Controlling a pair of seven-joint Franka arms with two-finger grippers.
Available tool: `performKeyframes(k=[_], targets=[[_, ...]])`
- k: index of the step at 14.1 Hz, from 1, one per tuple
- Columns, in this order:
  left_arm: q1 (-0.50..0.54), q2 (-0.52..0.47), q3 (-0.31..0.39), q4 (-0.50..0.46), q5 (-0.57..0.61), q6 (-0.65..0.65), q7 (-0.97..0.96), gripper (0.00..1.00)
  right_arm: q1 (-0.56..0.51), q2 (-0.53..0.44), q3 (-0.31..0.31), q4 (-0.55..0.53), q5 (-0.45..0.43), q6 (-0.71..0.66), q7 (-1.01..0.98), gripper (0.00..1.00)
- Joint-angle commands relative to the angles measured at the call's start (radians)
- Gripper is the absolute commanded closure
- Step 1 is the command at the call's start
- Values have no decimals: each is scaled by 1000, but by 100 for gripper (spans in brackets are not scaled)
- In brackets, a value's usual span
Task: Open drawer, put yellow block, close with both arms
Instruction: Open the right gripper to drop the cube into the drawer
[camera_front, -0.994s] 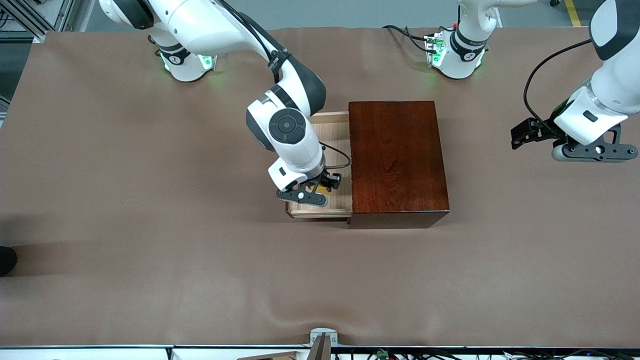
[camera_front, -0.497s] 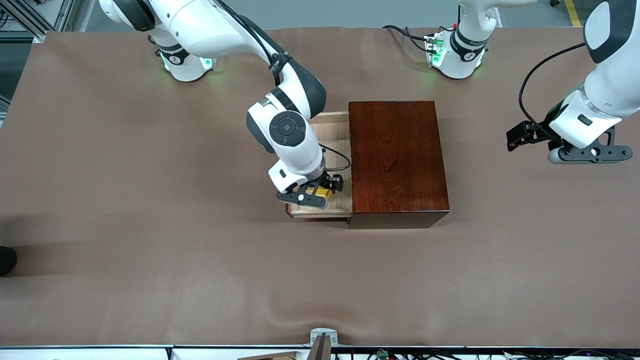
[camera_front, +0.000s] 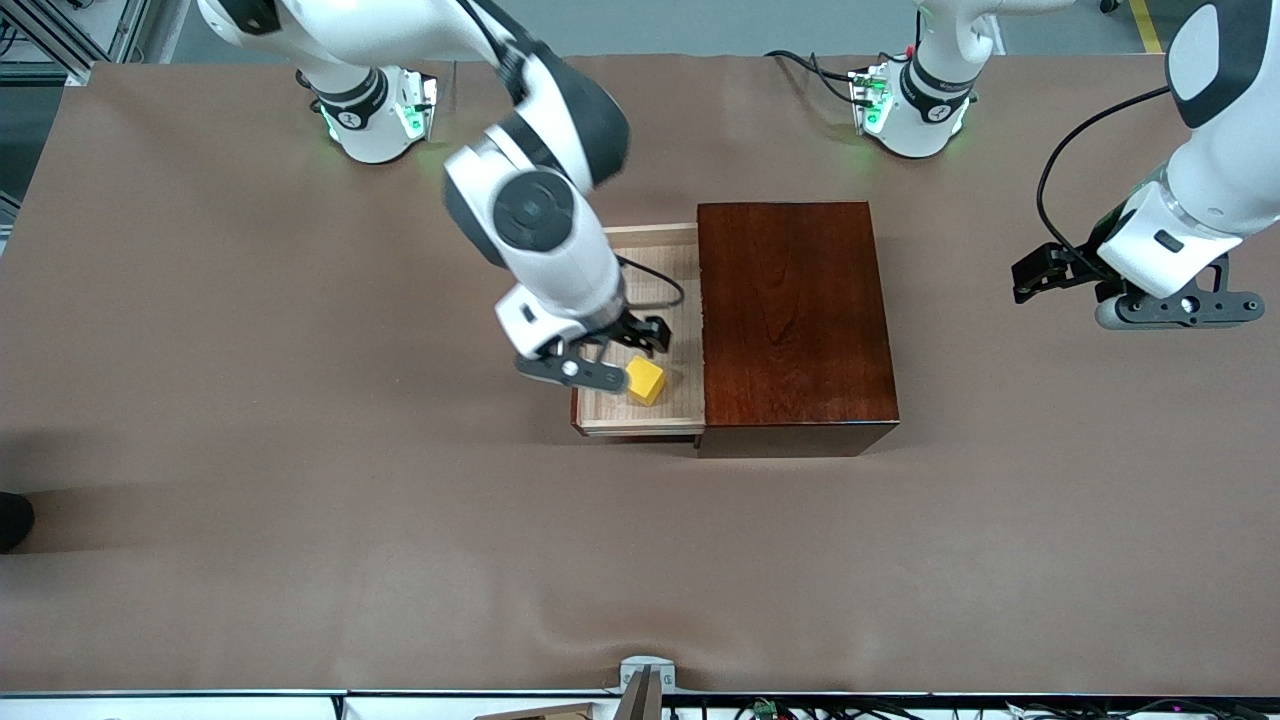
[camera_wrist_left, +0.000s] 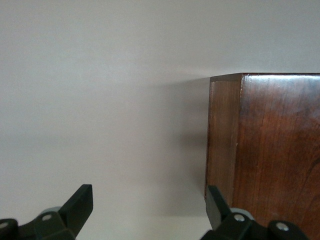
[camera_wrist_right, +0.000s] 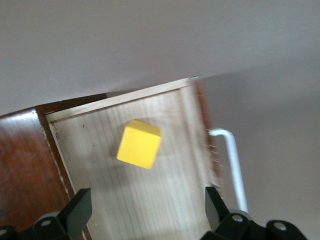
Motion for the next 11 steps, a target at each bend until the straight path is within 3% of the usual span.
performKeyframes(k=[1, 4, 7, 11], targets=[[-2, 22, -33, 36, -18, -11, -88, 0, -93, -139, 2, -47, 11, -126, -167, 0], [-2, 53, -82, 72, -17, -11, -201, 0, -229, -256, 2, -112, -38, -234, -392, 0], [-3, 84, -140, 108, -17, -11, -334, 0, -351, -391, 2, -261, -87, -226, -607, 0], [-5, 151, -235, 174, -9, -11, -604, 0, -509, -497, 2, -369, -111, -225, -834, 0]])
